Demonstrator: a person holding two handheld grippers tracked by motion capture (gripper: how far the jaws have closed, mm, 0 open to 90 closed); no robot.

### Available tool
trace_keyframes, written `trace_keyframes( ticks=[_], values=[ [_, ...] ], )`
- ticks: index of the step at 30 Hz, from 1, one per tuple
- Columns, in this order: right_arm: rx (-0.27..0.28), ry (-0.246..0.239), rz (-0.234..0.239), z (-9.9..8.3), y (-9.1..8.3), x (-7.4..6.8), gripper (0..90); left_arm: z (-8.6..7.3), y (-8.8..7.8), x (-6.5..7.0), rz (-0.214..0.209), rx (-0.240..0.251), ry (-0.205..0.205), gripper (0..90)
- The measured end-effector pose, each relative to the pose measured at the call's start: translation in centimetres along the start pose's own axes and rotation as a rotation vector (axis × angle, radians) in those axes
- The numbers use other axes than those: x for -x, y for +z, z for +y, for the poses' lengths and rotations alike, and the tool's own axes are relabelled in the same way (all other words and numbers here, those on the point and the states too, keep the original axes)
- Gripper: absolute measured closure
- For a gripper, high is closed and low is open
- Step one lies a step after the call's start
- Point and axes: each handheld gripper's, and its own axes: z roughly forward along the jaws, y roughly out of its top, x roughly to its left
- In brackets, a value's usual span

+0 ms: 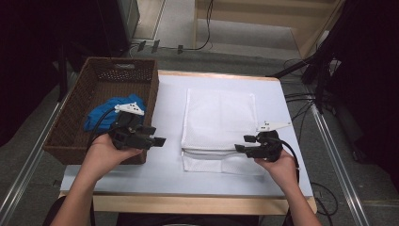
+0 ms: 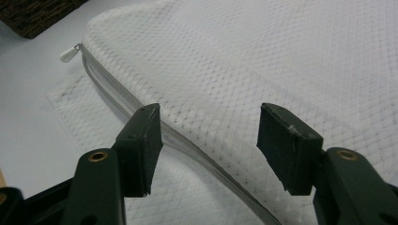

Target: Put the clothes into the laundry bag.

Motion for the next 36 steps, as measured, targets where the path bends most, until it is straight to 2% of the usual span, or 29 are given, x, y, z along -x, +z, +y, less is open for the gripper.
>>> trace_keyframes(
  ticks=[7,10,14,21,23,29,32,36],
  values=[
    [-0.005,-0.008,0.001,0.1,0.2,0.1,41.4,0.3,-1.1,-0.7,0.023,0.018,0.000,38.3],
    [-0.004,-0.007,0.000,0.1,0.3,0.1,41.4,0.5,-1.6,-1.1,0.014,0.027,-0.033,39.7],
    [-0.005,-0.005,0.005,0.2,0.3,0.0,41.2,0.5,-2.3,-1.5,0.048,0.036,-0.017,39.7],
    [-0.005,-0.008,0.007,0.2,0.3,-0.1,41.3,0.8,-3.3,-1.8,0.077,0.042,0.006,39.2],
    [0.001,-0.005,0.012,0.3,0.4,-0.1,41.2,0.8,-3.4,-2.1,0.088,0.044,0.001,38.7],
    [0.009,-0.005,0.013,0.3,0.3,-0.1,40.9,1.0,-3.8,-3.6,0.108,0.041,-0.026,38.5],
    [0.013,-0.002,0.010,0.3,0.3,-0.1,40.6,1.1,-4.0,-4.5,0.136,0.032,-0.042,41.9],
    [0.024,-0.004,0.002,0.3,0.2,-0.1,39.8,1.0,-4.3,-6.1,0.169,0.039,-0.067,39.9]
  ],
)
